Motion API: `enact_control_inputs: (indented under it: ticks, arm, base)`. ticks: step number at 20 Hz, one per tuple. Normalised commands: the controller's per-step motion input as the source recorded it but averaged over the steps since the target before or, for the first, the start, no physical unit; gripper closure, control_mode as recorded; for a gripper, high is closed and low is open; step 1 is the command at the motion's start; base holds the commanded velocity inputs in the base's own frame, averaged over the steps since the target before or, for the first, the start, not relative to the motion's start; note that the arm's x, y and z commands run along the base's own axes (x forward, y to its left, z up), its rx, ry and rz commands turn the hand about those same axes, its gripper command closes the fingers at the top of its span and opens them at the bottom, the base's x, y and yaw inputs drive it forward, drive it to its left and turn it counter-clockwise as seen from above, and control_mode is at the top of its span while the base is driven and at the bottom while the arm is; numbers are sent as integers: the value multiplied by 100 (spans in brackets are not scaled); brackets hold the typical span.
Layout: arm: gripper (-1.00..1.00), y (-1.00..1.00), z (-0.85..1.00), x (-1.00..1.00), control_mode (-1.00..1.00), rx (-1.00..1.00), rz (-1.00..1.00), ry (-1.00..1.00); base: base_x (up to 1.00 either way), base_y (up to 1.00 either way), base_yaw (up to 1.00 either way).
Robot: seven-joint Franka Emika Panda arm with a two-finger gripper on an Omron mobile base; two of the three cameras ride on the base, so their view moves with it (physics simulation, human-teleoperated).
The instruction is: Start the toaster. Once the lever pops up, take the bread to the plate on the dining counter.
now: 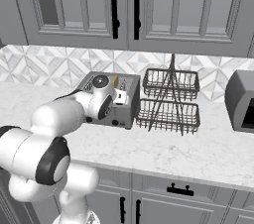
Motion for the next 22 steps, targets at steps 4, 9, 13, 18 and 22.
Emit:
enact_control_inputs:
  ticks: [4, 9, 13, 18, 22]
  arm:
    - [100, 0, -8, 21, -100, 0, 0, 0]
    - [100, 0, -28, 14, -100, 0, 0, 0]
    - [100, 0, -51, 0, -100, 0, 0, 0]
    - [100, 0, -84, -23, -100, 0, 0, 0]
    - [100, -7, -97, -29, -100, 0, 0, 0]
  base:
    - [0, 0, 0]
    - [0, 0, 0]
    - [0, 0, 0]
    - [0, 0, 0]
    - [0, 0, 0]
